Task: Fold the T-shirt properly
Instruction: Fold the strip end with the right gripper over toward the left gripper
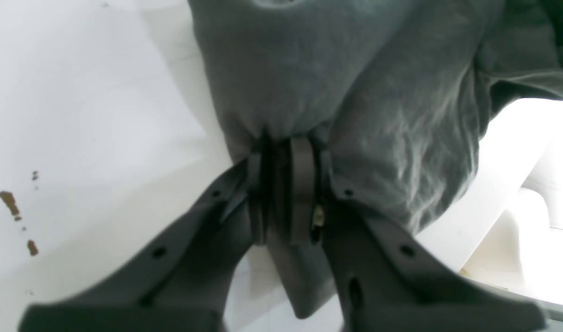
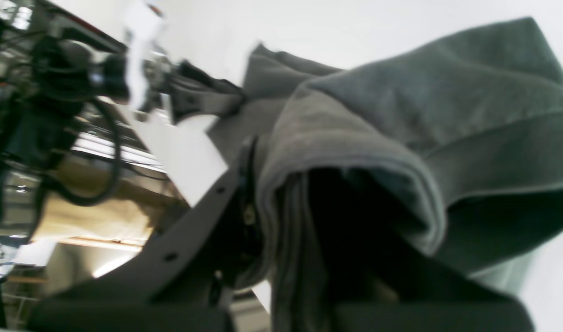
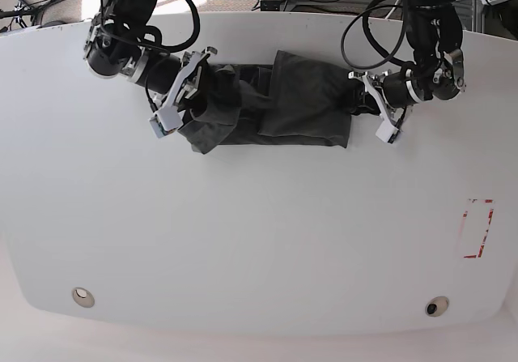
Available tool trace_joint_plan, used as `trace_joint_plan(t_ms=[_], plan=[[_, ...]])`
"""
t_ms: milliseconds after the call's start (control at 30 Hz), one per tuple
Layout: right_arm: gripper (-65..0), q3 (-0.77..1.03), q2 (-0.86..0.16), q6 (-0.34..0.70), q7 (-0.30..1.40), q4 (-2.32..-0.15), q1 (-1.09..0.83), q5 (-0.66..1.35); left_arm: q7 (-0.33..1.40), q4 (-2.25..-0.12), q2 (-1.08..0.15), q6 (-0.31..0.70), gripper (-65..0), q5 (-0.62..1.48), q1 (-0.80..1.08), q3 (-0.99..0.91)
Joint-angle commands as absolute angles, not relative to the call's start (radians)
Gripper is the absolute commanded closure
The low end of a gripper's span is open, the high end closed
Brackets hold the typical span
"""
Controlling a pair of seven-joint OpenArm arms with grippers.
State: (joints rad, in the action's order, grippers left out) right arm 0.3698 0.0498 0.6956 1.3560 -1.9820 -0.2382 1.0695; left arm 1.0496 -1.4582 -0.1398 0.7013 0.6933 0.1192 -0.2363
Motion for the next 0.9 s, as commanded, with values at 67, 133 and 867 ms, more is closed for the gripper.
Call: trace_joint_plan(t_ms=[67, 133, 867], plan=[[0.0, 0.303, 0.071, 0.698, 1.328, -2.002, -0.205, 1.073, 1.096, -1.465, -0.142, 0.698, -6.7, 0.641, 0.125, -0.234], [0.0, 0.303, 0.07, 0.698, 1.328, -1.997, -0.188, 1.067, 1.093, -1.458, -0.142, 0.698, -6.7, 0.641, 0.122, -0.234], [0.0, 0.07, 0.028, 0.698, 1.328, -1.992, -0.039, 1.066, 1.092, -1.457, -0.142, 0.698, -6.8, 0.641, 0.117, -0.234]])
